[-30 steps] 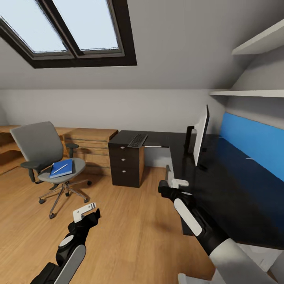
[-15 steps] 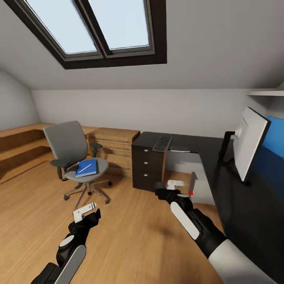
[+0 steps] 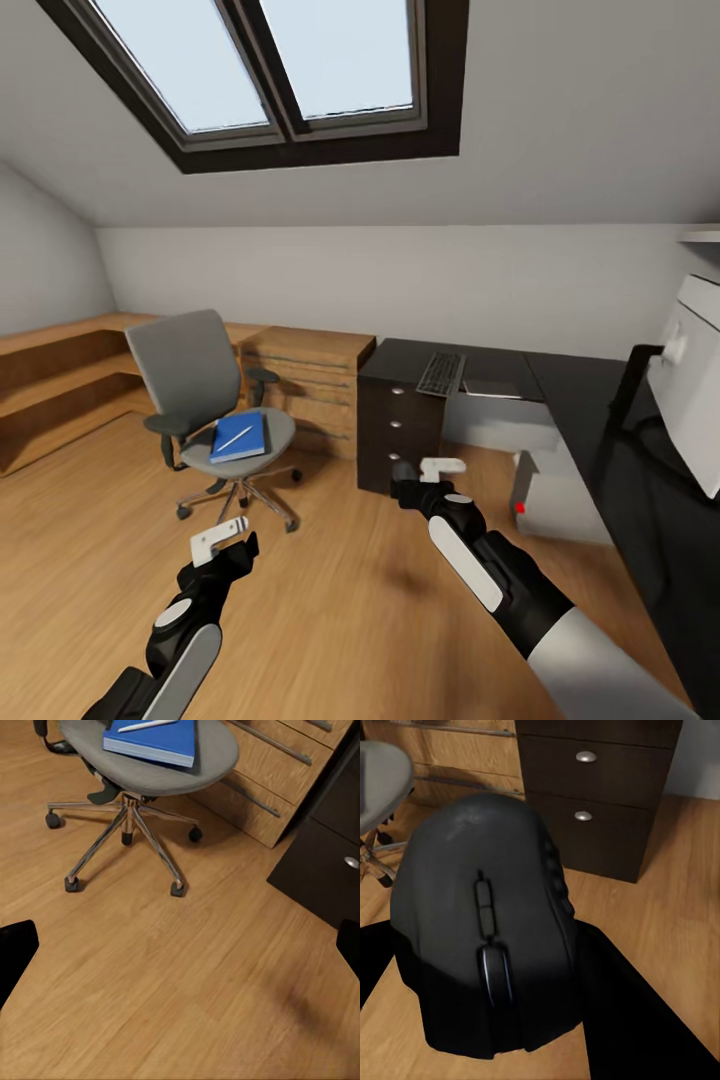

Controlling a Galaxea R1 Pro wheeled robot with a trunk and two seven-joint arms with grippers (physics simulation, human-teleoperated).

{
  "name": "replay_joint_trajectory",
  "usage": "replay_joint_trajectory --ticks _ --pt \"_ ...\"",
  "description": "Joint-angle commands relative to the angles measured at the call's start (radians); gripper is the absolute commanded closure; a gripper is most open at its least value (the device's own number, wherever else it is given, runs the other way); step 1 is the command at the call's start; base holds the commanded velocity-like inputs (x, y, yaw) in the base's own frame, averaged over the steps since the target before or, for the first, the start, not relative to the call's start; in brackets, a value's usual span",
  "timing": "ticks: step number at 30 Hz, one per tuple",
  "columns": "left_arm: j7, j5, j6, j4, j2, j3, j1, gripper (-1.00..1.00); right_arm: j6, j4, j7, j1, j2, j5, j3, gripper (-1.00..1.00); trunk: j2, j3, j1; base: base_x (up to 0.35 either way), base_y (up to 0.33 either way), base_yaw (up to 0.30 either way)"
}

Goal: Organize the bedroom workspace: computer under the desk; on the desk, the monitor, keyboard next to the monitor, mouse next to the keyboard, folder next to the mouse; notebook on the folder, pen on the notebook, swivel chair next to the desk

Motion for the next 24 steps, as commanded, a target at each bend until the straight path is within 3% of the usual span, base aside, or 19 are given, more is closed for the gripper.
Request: replay_joint_trajectory --ticks 1,16,19,24 --pt "0.008 0.005 0.003 0.0 0.001 -0.005 -0.001 -1.0 -0.001 -0.002 -0.012 -0.001 -0.001 -0.012 0.003 1.0 -0.001 -0.001 0.001 0.322 0.034 0.001" --pt "0.01 0.002 0.0 0.004 0.001 -0.052 -0.001 -1.0 0.0 -0.038 -0.013 -0.001 -0.016 -0.007 0.004 1.0 -0.001 -0.001 0.001 0.322 0.01 0.0" --pt "0.01 0.002 -0.001 0.004 0.001 -0.068 0.0 -1.0 0.0 -0.07 -0.013 0.006 -0.017 0.014 0.005 1.0 -0.001 -0.001 0.001 0.32 0.111 0.0" --pt "0.01 0.001 -0.002 0.004 0.001 -0.073 -0.001 -1.0 0.003 -0.164 -0.013 0.066 -0.018 0.058 0.006 1.0 -0.001 -0.001 0.001 0.321 0.068 0.0"
